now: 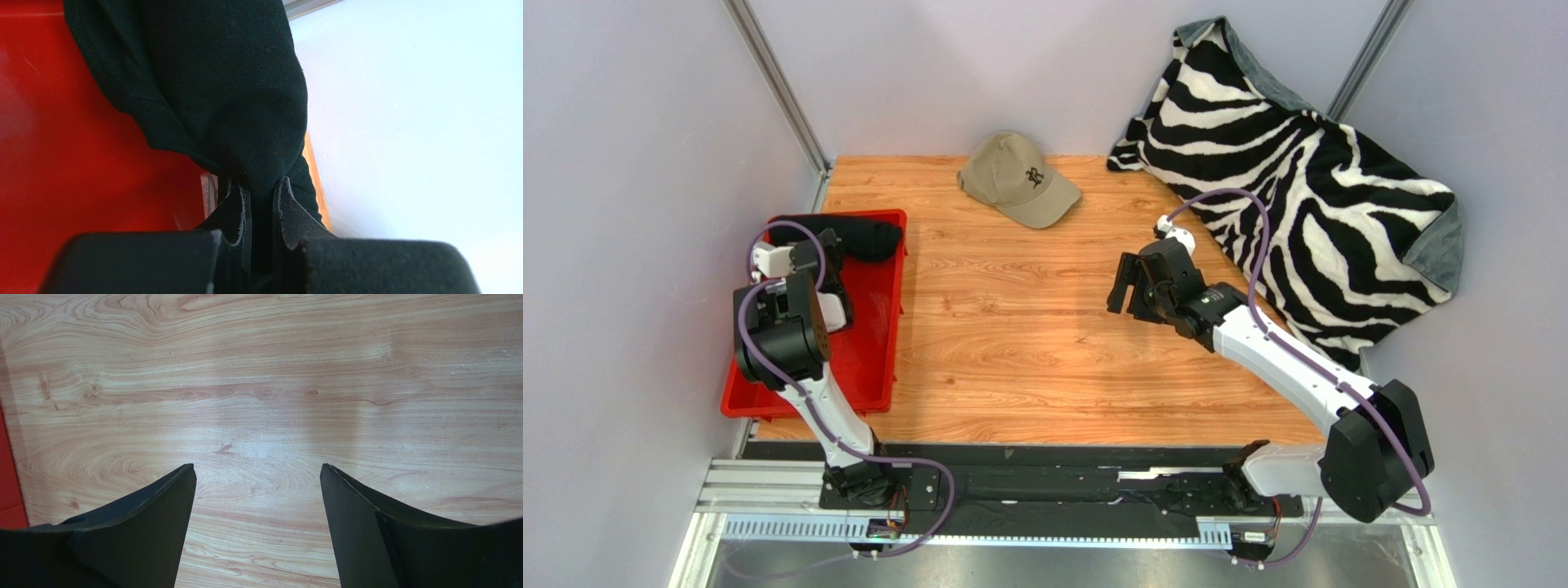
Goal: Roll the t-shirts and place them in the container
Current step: Place the T-shirt in the bin.
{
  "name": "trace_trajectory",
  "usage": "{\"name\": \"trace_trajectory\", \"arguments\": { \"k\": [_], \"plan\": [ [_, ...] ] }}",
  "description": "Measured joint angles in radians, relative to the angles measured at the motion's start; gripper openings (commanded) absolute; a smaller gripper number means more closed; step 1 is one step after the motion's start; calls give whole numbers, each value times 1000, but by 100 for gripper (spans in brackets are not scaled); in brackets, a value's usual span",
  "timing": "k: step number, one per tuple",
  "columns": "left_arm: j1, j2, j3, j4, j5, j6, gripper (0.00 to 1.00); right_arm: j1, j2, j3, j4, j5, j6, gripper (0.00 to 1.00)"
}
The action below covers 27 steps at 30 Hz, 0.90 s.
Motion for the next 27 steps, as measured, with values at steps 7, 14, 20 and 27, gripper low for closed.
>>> {"name": "trace_trajectory", "arguments": {
  "k": [7,14,20,27],
  "plan": [
    [16,24,0,19,27,20,0,0,19,0,19,-20,-4,78],
    [21,57,1,25,40,19,11,0,20,0,43,-53,-14,78],
    [23,70,7,16,52,16,29,0,20,0,56,-74,-25,78],
    [23,64,33,-93,56,20,46,0,20,0,56,-89,-35,78]
  ]
}}
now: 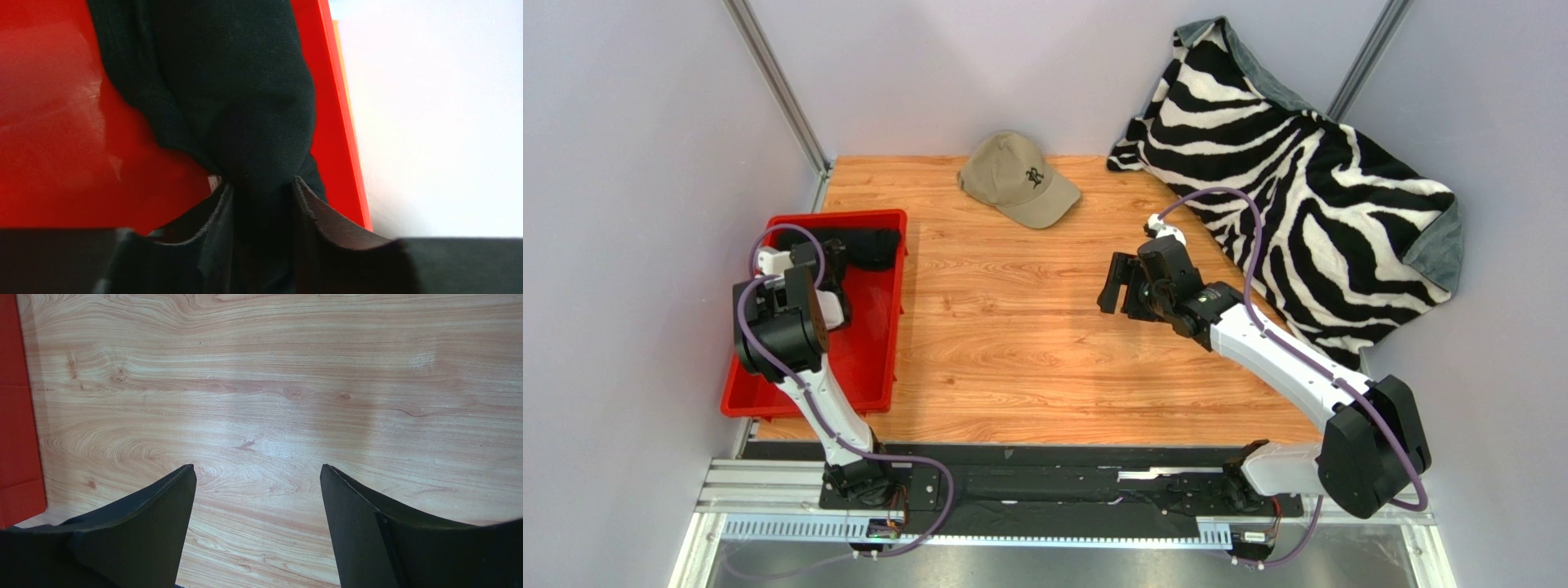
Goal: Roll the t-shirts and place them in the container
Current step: Place the T-shirt in the bin.
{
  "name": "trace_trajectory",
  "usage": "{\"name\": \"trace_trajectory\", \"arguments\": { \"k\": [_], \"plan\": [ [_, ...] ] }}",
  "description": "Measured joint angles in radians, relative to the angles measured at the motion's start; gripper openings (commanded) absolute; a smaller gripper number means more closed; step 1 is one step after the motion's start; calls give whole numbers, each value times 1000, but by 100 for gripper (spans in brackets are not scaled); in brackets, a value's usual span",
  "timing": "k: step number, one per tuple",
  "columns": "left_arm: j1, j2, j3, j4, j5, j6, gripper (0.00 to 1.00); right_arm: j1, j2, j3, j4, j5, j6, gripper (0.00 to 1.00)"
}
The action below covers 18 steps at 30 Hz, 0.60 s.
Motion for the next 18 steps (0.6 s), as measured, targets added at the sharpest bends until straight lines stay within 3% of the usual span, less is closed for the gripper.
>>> {"name": "trace_trajectory", "arguments": {
  "k": [3,4,18],
  "plan": [
    [0,-13,2,-31,4,9,52,0,0,0,0,-6,-4,78],
    [1,-17,3,-35,8,12,61,0,0,0,0,-10,-5,78],
    [5,-123,-6,-145,34,32,74,0,-1,0,0,-32,-5,78]
  ]
}}
